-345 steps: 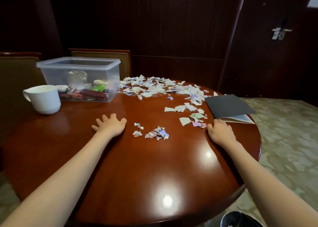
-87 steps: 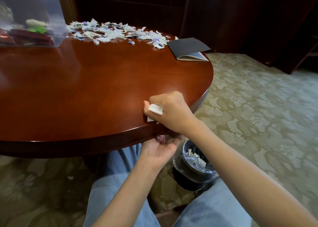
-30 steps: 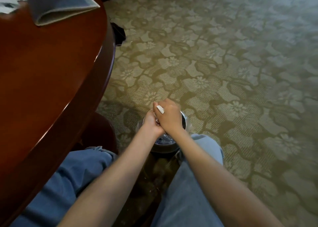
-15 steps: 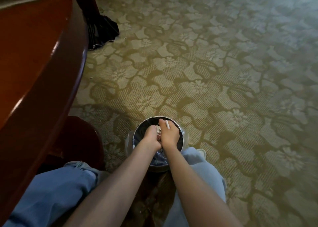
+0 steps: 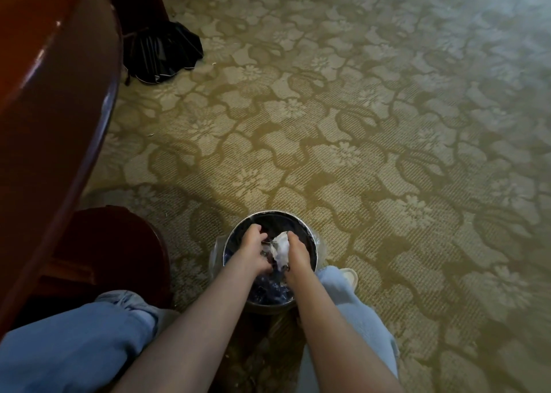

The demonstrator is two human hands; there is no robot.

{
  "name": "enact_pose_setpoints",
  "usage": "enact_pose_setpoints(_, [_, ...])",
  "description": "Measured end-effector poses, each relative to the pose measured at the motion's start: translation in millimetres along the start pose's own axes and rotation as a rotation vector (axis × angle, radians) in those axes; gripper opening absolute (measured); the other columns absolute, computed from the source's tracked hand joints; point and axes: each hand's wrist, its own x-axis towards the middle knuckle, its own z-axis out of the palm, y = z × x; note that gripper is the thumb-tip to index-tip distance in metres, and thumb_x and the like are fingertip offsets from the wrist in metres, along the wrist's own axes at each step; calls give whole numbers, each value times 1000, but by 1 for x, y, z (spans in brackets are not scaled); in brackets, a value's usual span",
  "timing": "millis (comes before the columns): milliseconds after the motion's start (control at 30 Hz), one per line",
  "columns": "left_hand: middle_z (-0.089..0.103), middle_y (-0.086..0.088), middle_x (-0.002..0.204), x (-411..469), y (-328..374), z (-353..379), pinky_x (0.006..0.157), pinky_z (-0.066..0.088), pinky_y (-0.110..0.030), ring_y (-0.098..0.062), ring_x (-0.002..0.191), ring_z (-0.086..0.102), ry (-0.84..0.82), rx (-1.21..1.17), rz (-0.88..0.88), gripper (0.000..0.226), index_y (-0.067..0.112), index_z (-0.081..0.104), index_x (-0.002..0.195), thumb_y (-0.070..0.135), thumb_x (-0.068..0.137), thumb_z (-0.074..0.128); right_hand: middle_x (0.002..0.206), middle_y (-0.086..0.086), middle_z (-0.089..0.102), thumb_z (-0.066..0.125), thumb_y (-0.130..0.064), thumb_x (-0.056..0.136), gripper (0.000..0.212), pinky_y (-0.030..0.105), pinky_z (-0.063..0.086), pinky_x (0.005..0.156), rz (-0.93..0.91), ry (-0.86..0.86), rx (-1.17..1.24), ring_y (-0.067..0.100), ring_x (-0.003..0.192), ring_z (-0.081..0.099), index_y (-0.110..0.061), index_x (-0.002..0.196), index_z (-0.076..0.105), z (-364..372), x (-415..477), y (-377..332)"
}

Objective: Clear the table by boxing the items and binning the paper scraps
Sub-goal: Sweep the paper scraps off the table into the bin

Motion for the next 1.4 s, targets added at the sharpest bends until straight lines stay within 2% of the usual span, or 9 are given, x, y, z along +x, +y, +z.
enact_pose_setpoints(367, [24, -14, 153, -29, 10, -5, 110, 24, -45, -31, 139, 27, 65, 101, 122, 47, 8, 39, 142, 28, 103, 21, 135, 8, 50, 36, -43, 96, 50, 38, 39, 95, -18, 25, -46, 27, 120, 49, -14, 137, 44, -10, -23, -16])
enact_pose_setpoints(500, [43, -18, 125, -56, 20, 2, 84, 38, -36, -29, 87, 48, 77, 185, 233, 43, 7, 48, 129, 27, 103, 21, 126, 10, 53, 35, -36, 97, 45, 32, 36, 81, -85, 19, -76, 26, 109, 51, -9, 130, 49, -12, -44, -35])
enact_pose_setpoints(633, [35, -18, 145, -83, 31, 8, 106, 30, -36, -30, 134, 34, 24, 247, 315, 47, 4, 45, 134, 31, 103, 22, 129, 12, 49, 35, -36, 97, 44, 35, 40, 87, -170, 24, -81, 26, 110, 48, -10, 130, 49, -8, -76, -56])
enact_pose_setpoints(700, [32, -17, 148, -100, 40, 11, 109, 25, -36, -28, 138, 29, -4, 266, 358, 46, 4, 45, 134, 30, 103, 23, 131, 10, 47, 35, -37, 97, 43, 35, 40, 83, -213, 17, -68, 26, 112, 48, -12, 128, 51, -7, -95, -67])
enact_pose_setpoints(833, [33, -17, 147, -145, 60, 19, 111, 23, -35, -27, 138, 28, -62, 279, 446, 46, 9, 46, 134, 31, 101, 24, 105, 7, 47, 34, -34, 97, 37, 28, 35, 59, -367, 0, -48, 16, 71, 42, -12, 114, 57, -5, -133, -95])
enact_pose_setpoints(1100, [37, -14, 146, -243, 97, 14, 112, 22, -38, -28, 139, 28, -187, 326, 604, 47, 13, 48, 134, 34, 101, 21, 121, 10, 52, 29, -37, 100, 46, 38, 40, 95, -510, -91, -25, 26, 116, 49, -9, 124, 56, 13, -217, -145])
enact_pose_setpoints(1167, [43, -12, 141, -266, 106, 9, 107, 29, -35, -27, 131, 38, -220, 367, 679, 46, 13, 49, 133, 32, 101, 22, 117, 9, 52, 30, -37, 99, 46, 38, 40, 92, -561, -111, -39, 25, 109, 49, -9, 123, 56, 24, -236, -153])
enact_pose_setpoints(1300, [57, -3, 109, -306, 127, -8, 70, 37, -25, -9, 77, 51, -181, 456, 989, 38, 13, 57, 124, 25, 99, 30, 113, 7, 54, 30, -38, 99, 45, 34, 41, 82, -653, -154, -64, 21, 97, 50, -10, 120, 58, 52, -268, -168])
enact_pose_setpoints(1400, [58, -1, 101, -324, 145, -36, 70, 38, -26, -7, 72, 50, -126, 451, 1141, 30, 17, 61, 108, 21, 98, 33, 111, 9, 56, 31, -35, 98, 44, 34, 46, 80, -702, -190, -69, 18, 86, 51, -9, 120, 58, 76, -288, -176])
